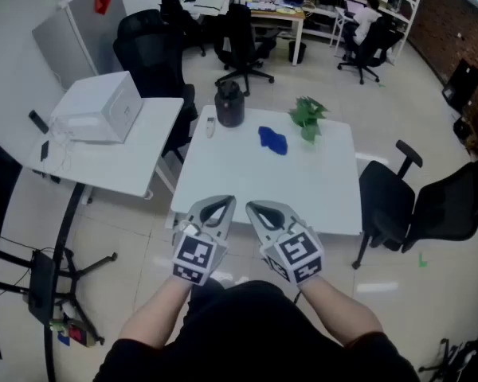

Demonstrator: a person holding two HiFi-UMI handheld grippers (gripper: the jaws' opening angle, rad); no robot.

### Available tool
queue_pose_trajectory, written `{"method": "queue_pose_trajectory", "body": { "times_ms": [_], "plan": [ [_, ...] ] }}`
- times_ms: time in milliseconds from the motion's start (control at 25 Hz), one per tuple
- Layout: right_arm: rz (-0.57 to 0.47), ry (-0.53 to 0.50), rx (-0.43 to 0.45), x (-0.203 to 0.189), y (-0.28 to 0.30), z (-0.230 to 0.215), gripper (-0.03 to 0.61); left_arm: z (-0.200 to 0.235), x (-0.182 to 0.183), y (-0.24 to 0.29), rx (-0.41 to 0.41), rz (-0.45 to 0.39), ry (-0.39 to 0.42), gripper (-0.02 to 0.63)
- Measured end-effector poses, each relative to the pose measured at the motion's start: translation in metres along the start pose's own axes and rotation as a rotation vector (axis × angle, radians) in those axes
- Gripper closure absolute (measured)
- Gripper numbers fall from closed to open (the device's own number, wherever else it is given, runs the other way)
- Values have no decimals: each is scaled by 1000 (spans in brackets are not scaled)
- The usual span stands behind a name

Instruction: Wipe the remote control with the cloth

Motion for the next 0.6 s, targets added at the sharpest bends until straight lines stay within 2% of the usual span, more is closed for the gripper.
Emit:
{"method": "queue_pose_trajectory", "body": {
  "times_ms": [280, 600],
  "plan": [
    [35, 51, 7, -8, 33, -34, 571, 17, -19, 42, -12, 53, -28, 614],
    [91, 84, -42, -5, 132, -101, 571, 120, -84, 136, 54, 146, -91, 614]
  ]
}}
Point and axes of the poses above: the fingertips, and each gripper's own axes: y forward along the fingers, z to its left, x out of its top, the point moved 4 cm from there along -y, backward along the fingers, and after that the axes turned 9 degrees about y, right-handed, at the moved point
